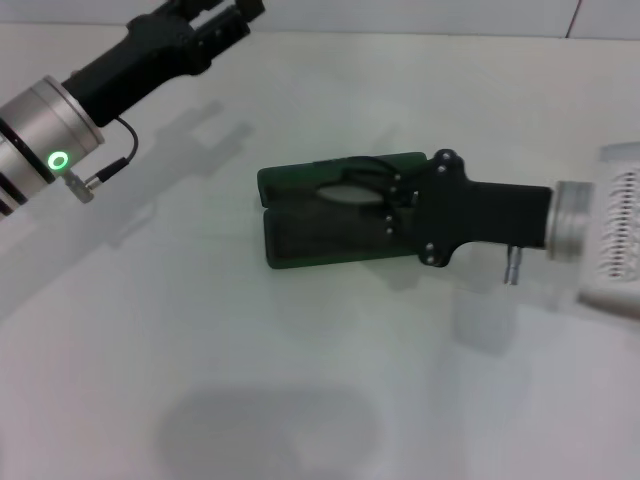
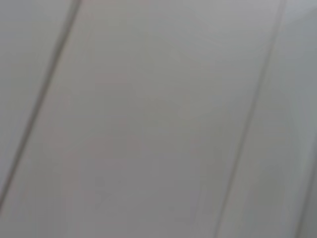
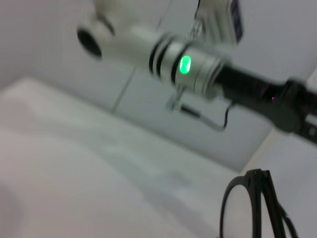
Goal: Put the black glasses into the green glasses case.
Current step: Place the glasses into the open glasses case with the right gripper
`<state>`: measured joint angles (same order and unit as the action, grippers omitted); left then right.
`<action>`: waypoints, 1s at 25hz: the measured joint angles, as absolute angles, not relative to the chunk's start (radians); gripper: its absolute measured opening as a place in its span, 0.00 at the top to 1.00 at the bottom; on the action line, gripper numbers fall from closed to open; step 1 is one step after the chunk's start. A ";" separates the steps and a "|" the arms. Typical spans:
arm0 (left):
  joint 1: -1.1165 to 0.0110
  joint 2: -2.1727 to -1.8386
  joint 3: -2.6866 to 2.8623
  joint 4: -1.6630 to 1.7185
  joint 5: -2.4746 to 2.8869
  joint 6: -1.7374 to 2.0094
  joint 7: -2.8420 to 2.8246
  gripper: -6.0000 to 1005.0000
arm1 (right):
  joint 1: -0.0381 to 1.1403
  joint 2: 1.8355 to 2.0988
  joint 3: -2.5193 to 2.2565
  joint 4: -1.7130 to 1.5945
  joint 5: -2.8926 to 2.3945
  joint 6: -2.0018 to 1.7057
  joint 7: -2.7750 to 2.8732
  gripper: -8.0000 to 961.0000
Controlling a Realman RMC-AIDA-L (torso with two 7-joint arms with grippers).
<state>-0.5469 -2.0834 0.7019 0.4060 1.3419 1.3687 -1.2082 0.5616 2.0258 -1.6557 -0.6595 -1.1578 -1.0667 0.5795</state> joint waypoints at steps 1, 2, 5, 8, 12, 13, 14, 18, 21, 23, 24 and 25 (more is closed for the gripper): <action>-0.545 -2.082 0.701 0.403 1.333 1.359 -1.206 0.29 | 0.559 2.026 -1.689 -0.684 -1.158 -1.026 0.590 0.89; -0.544 -2.082 0.701 0.404 1.332 1.353 -1.206 0.29 | 0.556 2.026 -1.723 -0.708 -1.158 -0.975 0.601 0.89; -0.544 -2.082 0.700 0.407 1.331 1.345 -1.205 0.29 | 0.552 2.026 -1.823 -0.773 -1.159 -0.830 0.631 0.89; -0.550 -2.082 0.700 0.406 1.334 1.338 -1.207 0.29 | 0.553 2.026 -1.902 -0.811 -1.159 -0.695 0.661 0.89; -0.560 -2.081 0.702 0.407 1.337 1.330 -1.210 0.29 | 0.562 2.028 -1.965 -0.823 -1.160 -0.617 0.695 0.88; -0.562 -2.081 0.702 0.408 1.338 1.328 -1.211 0.29 | 0.563 2.028 -1.977 -0.823 -1.160 -0.605 0.699 0.88; -0.564 -2.080 0.702 0.408 1.339 1.325 -1.212 0.29 | 0.564 2.028 -1.985 -0.823 -1.160 -0.597 0.699 0.87; -0.568 -2.080 0.704 0.409 1.341 1.315 -1.209 0.29 | 0.561 2.028 -2.017 -0.824 -1.159 -0.551 0.700 0.86; -0.574 -2.080 0.705 0.407 1.342 1.308 -1.205 0.29 | 0.558 2.028 -2.030 -0.826 -1.150 -0.519 0.700 0.86; -0.576 -2.080 0.706 0.405 1.342 1.305 -1.205 0.29 | 0.551 2.028 -2.033 -0.834 -1.147 -0.531 0.698 0.85; -0.576 -2.080 0.706 0.404 1.342 1.303 -1.205 0.29 | 0.549 2.028 -2.032 -0.837 -1.147 -0.537 0.698 0.85; -0.576 -2.080 0.706 0.404 1.342 1.302 -1.205 0.29 | 0.548 2.028 -2.032 -0.840 -1.147 -0.544 0.698 0.85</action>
